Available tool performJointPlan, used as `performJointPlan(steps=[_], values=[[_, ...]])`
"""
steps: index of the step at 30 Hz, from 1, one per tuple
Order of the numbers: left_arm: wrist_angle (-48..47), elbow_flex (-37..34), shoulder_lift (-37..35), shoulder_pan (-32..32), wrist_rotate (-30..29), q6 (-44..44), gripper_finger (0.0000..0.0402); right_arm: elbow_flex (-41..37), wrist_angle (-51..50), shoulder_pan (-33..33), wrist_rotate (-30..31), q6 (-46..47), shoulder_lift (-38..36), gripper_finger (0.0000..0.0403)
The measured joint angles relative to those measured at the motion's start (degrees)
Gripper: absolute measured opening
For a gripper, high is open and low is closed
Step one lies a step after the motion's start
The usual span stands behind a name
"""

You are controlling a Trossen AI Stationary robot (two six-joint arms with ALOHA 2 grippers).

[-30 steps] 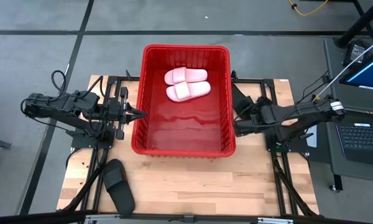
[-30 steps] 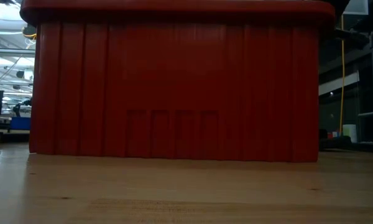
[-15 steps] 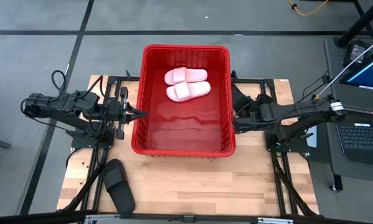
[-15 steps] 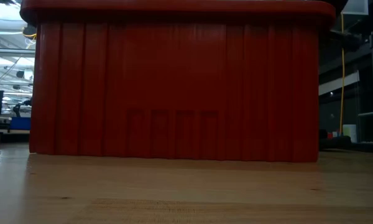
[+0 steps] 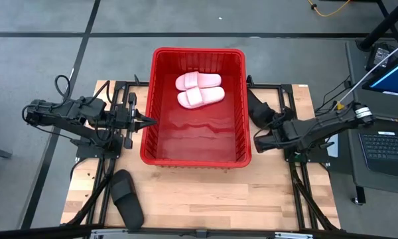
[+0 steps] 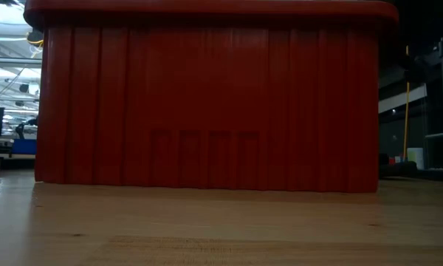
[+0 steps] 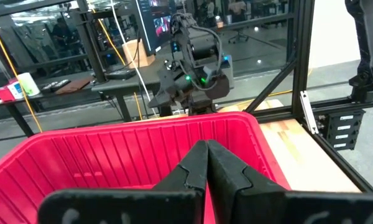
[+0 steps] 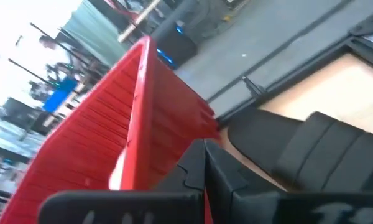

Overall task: Pick and place slides into bin
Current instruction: Put the right black slide into the bin

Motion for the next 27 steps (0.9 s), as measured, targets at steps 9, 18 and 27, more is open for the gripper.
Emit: performJointPlan(steps=[9, 18, 27], values=[[2.2, 0.0, 0.0, 0.0, -0.2, 0.0, 0.0005, -8.2, 10.8, -3.8, -7.6, 0.0, -1.7, 0.0006], [2.4, 0.0, 0.0, 0.0, -3.0, 0.0, 0.0002, -7.9, 11.6, -5.8, -12.5, -4.4, -2.1, 0.0006], [2.4, 0.0, 0.0, 0.0, -3.0, 0.0, 0.0005, -7.9, 11.7, -5.8, -13.4, -7.5, -2.1, 0.0010]])
